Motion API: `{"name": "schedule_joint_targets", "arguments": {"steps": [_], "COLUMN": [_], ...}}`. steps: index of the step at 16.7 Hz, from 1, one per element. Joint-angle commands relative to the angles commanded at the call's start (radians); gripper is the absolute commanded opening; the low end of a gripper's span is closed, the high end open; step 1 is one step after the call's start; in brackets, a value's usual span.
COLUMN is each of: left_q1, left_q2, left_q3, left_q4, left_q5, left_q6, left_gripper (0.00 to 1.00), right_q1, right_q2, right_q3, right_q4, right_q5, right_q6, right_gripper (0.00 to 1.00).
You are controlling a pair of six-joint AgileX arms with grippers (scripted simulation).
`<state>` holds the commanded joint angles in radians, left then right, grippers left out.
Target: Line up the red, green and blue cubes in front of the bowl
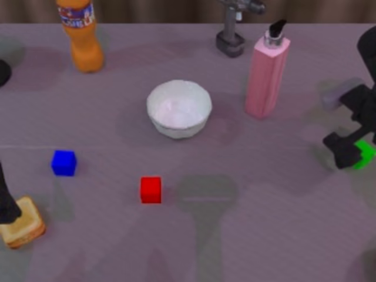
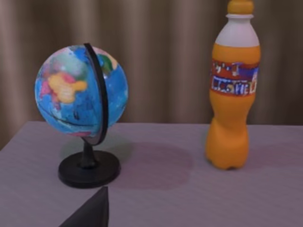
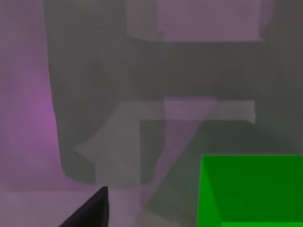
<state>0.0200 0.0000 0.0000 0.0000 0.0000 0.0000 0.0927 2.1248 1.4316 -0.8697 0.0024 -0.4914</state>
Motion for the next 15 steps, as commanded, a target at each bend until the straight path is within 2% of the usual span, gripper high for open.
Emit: {"name": "schedule_joint_targets", "arguments": {"steps": [6, 15], "left_q1": [0.000, 0.000], "left_q2": [0.000, 0.000], "left_q3": [0.000, 0.000], "left_q4": [0.000, 0.000], "left_q5": [0.000, 0.000], "left_q6": [0.000, 0.000], "left_gripper": [1.00, 1.00], "right_q1": [0.001, 0.001], "right_q2": [0.024, 0.024], "right_q3": [-0.031, -0.031], "right_q4": [0.046, 0.046], "right_q5": [0.000, 0.000], "right_q6": [0.001, 0.001], "right_gripper": [1.00, 0.32]}}
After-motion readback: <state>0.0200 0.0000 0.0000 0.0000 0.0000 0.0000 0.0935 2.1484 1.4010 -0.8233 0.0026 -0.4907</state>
